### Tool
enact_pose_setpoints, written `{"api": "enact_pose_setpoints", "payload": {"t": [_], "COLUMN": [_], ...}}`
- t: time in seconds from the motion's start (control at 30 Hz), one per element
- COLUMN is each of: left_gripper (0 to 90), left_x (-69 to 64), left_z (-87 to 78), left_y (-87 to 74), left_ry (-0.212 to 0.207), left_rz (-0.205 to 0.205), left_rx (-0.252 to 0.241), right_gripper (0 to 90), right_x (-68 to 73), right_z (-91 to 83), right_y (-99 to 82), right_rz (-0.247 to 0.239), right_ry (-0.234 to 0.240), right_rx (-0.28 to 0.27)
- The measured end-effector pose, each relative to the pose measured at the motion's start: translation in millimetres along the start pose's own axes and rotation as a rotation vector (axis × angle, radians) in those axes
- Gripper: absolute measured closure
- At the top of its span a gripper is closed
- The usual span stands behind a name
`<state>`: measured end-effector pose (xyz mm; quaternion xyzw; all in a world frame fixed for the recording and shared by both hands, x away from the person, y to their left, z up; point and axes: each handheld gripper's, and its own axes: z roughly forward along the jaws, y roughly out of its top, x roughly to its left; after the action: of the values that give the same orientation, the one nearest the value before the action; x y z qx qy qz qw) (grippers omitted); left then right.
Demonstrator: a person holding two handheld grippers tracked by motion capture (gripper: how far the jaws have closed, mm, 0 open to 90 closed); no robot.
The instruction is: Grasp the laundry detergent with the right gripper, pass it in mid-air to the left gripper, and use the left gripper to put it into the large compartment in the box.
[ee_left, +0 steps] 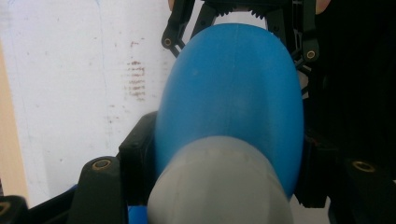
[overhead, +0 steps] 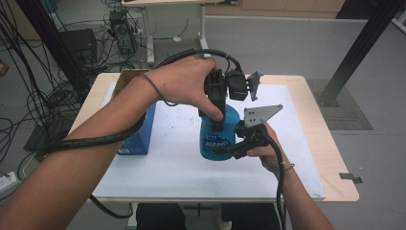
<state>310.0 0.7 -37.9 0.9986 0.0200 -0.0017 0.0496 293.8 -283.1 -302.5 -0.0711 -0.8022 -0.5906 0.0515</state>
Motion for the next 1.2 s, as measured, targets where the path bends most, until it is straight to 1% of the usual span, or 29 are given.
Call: {"api": "enact_pose_setpoints", "payload": {"t": [0.37, 0.7, 1.2], "left_gripper": [37.6, 37.6, 37.5], "left_x": [-1.1, -1.5, -1.0], "left_z": [-2.7, -3.0, -2.7], "left_y": [-0.8, 1.6, -0.8], "left_ry": [0.009, 0.011, 0.009], "left_rz": [0.004, 0.002, -0.002], "left_rx": [-0.016, -0.012, -0.019], "right_gripper": [41.7, 41.7, 41.7], "right_x": [0.4, 0.5, -0.1], "right_z": [-2.1, -2.9, -1.8], "right_y": [1.5, 1.4, 0.7], "right_rz": [-0.004, -0.003, -0.002], "right_ry": [-0.008, -0.008, -0.006], "right_rx": [-0.005, -0.006, -0.010]}}
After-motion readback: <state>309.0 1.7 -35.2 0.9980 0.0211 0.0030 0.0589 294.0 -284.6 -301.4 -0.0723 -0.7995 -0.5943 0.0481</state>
